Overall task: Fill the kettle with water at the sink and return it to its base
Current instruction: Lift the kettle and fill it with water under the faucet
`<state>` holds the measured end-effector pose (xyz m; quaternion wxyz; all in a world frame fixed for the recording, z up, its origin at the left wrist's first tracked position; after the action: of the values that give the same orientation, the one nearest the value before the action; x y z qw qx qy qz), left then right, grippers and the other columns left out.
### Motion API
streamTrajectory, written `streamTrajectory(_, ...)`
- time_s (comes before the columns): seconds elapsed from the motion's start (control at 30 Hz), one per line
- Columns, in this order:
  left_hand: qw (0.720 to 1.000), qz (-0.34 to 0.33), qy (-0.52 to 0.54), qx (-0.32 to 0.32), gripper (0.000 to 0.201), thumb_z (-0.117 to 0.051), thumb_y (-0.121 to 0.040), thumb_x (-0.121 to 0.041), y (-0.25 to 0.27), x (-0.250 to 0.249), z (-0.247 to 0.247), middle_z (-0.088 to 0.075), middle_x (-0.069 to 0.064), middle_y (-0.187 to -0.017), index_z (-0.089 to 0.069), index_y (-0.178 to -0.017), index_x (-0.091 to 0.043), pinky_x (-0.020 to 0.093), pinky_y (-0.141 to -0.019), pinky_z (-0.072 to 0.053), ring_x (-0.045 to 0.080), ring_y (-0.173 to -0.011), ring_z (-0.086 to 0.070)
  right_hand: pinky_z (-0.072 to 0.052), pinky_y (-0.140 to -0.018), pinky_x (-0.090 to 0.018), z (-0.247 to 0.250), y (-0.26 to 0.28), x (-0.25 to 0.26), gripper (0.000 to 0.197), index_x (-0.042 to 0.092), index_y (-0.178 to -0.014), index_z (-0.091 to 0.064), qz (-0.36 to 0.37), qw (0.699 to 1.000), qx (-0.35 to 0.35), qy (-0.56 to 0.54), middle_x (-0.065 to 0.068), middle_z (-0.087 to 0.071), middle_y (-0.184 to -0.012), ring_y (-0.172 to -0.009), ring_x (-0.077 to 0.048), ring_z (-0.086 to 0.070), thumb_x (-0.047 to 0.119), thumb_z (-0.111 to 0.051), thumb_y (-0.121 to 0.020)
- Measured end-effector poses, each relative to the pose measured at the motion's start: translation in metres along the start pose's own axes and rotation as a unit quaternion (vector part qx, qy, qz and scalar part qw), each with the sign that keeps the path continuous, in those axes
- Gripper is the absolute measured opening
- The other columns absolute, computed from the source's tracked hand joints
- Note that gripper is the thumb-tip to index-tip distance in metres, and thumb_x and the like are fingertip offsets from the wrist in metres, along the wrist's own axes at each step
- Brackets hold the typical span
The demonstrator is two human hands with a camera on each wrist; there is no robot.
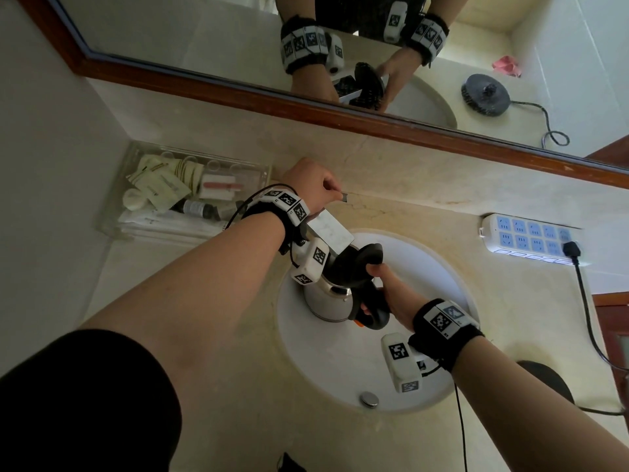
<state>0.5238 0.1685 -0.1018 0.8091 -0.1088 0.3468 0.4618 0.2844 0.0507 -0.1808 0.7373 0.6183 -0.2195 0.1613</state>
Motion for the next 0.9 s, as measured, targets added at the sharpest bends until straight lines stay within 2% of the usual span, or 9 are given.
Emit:
streamTrajectory(0.07, 1.000, 0.000, -0.001, -0.003, 0.014, -0.076, -0.082, -0.037, -0.0007, 0.0001, -0.0002, -0.067, -0.017, -0.076, -0.082, -0.089, -0.027, 0.029, -0.077, -0.059, 0.007, -0.076, -0.067, -0.053, -0.066, -0.032, 0.0000, -0.0003, 0.0000, 0.062, 0.003, -0.117, -0.061, -0.002, 1.000, -0.002, 0.000, -0.012, -0.066, -0.074, -0.069, -0.027, -0.066, 0.057, -0.048, -0.090)
streamTrajectory(0.17, 1.000, -0.004, -0.001, -0.004, 0.015, -0.075, -0.083, -0.037, -0.0015, -0.0005, 0.0005, -0.066, -0.014, -0.082, -0.082, -0.090, -0.026, 0.029, -0.080, -0.057, 0.009, -0.082, -0.067, -0.054, -0.064, -0.032, -0.0010, 0.0005, 0.0016, 0.060, 0.005, -0.121, -0.059, -0.003, 1.000, -0.002, -0.008, -0.013, -0.065, -0.077, -0.069, -0.028, -0.065, 0.055, -0.048, -0.091)
streamTrajectory(0.3, 1.000, -0.008, 0.004, 0.004, 0.015, -0.075, -0.082, -0.038, -0.0035, 0.0013, -0.0020, -0.073, -0.012, -0.088, -0.082, -0.091, -0.027, 0.031, -0.083, -0.058, 0.008, -0.085, -0.068, -0.055, -0.063, -0.030, -0.0015, 0.0011, 0.0017, 0.063, 0.003, -0.121, -0.059, 0.002, 1.000, 0.003, -0.004, -0.014, -0.063, -0.077, -0.068, -0.028, -0.063, 0.057, -0.047, -0.091)
streamTrajectory(0.43, 1.000, -0.009, 0.012, 0.009, 0.014, -0.075, -0.083, -0.035, -0.0054, 0.0032, -0.0040, -0.073, -0.013, -0.086, -0.082, -0.091, -0.026, 0.033, -0.085, -0.058, 0.008, -0.086, -0.068, -0.054, -0.062, -0.030, -0.0016, 0.0014, 0.0019, 0.063, 0.004, -0.122, -0.059, 0.001, 1.000, 0.001, -0.004, -0.015, -0.063, -0.078, -0.070, -0.028, -0.064, 0.057, -0.047, -0.090)
streamTrajectory(0.57, 1.000, -0.021, 0.000, 0.008, 0.012, -0.072, -0.084, -0.032, -0.0065, 0.0026, -0.0050, -0.075, -0.010, -0.094, -0.081, -0.091, -0.027, 0.034, -0.085, -0.058, 0.009, -0.087, -0.069, -0.053, -0.062, -0.030, -0.0025, 0.0025, 0.0033, 0.058, 0.004, -0.117, -0.059, 0.006, 1.000, 0.001, -0.001, -0.015, -0.063, -0.078, -0.069, -0.027, -0.063, 0.055, -0.046, -0.092)
streamTrajectory(0.63, 1.000, -0.023, -0.010, 0.006, 0.011, -0.072, -0.084, -0.032, -0.0066, 0.0025, -0.0054, -0.073, -0.009, -0.098, -0.080, -0.091, -0.030, 0.033, -0.086, -0.057, 0.009, -0.089, -0.068, -0.052, -0.064, -0.030, -0.0028, 0.0038, 0.0046, 0.054, 0.006, -0.112, -0.059, 0.008, 1.000, -0.001, 0.002, -0.014, -0.063, -0.076, -0.067, -0.027, -0.063, 0.054, -0.044, -0.093)
streamTrajectory(0.73, 0.999, -0.027, -0.025, -0.002, 0.014, -0.069, -0.086, -0.028, -0.0057, 0.0021, -0.0042, -0.067, -0.009, -0.100, -0.080, -0.094, -0.031, 0.025, -0.083, -0.053, 0.010, -0.088, -0.065, -0.052, -0.064, -0.030, -0.0032, 0.0060, 0.0051, 0.054, 0.005, -0.109, -0.060, 0.004, 1.000, -0.003, 0.004, -0.013, -0.064, -0.074, -0.067, -0.027, -0.064, 0.054, -0.044, -0.093)
streamTrajectory(0.9, 0.998, -0.035, -0.057, -0.017, 0.020, -0.062, -0.089, -0.022, -0.0046, -0.0003, -0.0022, -0.051, -0.006, -0.101, -0.077, -0.095, -0.033, 0.022, -0.076, -0.041, 0.010, -0.083, -0.054, -0.051, -0.057, -0.027, -0.0052, 0.0079, 0.0059, 0.052, 0.005, -0.108, -0.057, 0.002, 1.000, 0.003, 0.001, -0.015, -0.060, -0.076, -0.063, -0.025, -0.061, 0.052, -0.042, -0.095)
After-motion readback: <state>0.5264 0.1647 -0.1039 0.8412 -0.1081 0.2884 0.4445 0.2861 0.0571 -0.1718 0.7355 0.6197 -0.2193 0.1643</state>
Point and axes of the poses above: each hand's wrist, its own y-axis away from the middle knuckle, its own z-axis out of the back of the hand, x = y × z, the point moved 8 cm from there along -y, towards the middle knuckle
